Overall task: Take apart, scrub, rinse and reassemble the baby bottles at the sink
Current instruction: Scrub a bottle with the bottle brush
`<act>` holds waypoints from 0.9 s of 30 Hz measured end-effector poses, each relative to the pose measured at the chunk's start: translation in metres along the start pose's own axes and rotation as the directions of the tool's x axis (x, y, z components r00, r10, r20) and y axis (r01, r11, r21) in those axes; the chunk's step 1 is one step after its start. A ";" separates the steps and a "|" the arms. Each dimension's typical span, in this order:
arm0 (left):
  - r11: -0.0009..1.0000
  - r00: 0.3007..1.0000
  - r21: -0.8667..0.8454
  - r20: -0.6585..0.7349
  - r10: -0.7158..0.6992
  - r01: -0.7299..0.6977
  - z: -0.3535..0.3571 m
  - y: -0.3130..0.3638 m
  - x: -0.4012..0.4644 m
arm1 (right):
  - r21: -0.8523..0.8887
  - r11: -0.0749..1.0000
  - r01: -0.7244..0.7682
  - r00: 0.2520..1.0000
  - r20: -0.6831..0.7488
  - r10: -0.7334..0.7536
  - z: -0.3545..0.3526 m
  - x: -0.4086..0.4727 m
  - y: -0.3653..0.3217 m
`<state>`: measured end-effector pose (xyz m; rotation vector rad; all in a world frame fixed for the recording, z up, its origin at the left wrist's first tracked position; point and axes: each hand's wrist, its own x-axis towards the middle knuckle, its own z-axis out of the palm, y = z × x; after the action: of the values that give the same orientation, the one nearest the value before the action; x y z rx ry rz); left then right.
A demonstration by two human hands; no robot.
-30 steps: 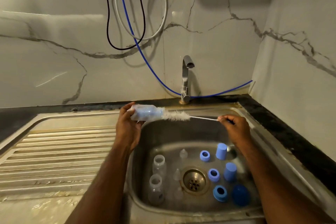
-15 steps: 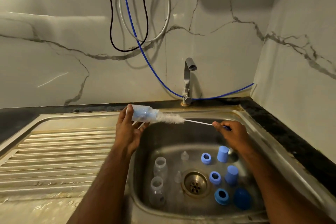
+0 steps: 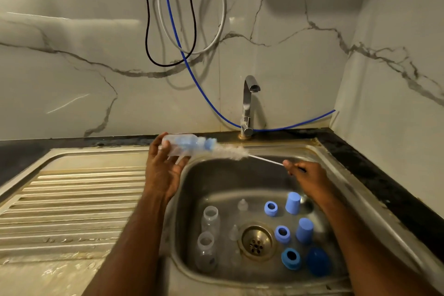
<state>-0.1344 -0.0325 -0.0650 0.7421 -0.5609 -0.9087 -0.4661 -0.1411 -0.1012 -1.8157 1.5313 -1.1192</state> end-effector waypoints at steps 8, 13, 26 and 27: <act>0.873 0.984 0.462 -0.002 0.177 -0.155 -0.002 -0.005 0.006 | 0.012 0.983 0.184 0.958 -0.228 -0.176 -0.011 0.002 -0.002; 0.874 0.984 0.467 -0.037 0.172 -0.135 0.004 -0.008 0.005 | -0.011 0.972 0.235 0.937 -0.262 -0.230 -0.010 0.005 -0.005; 0.893 0.998 0.446 0.047 0.041 -0.058 0.001 -0.014 0.009 | -0.072 0.969 0.235 0.933 -0.265 -0.246 -0.005 0.004 0.001; 0.877 0.998 0.475 0.046 0.054 -0.069 0.003 -0.013 0.009 | -0.077 0.965 0.251 0.929 -0.259 -0.263 -0.004 0.002 -0.002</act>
<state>-0.1383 -0.0462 -0.0721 1.1497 -0.8481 -0.7267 -0.4685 -0.1423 -0.0969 -2.0039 1.5005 -1.5203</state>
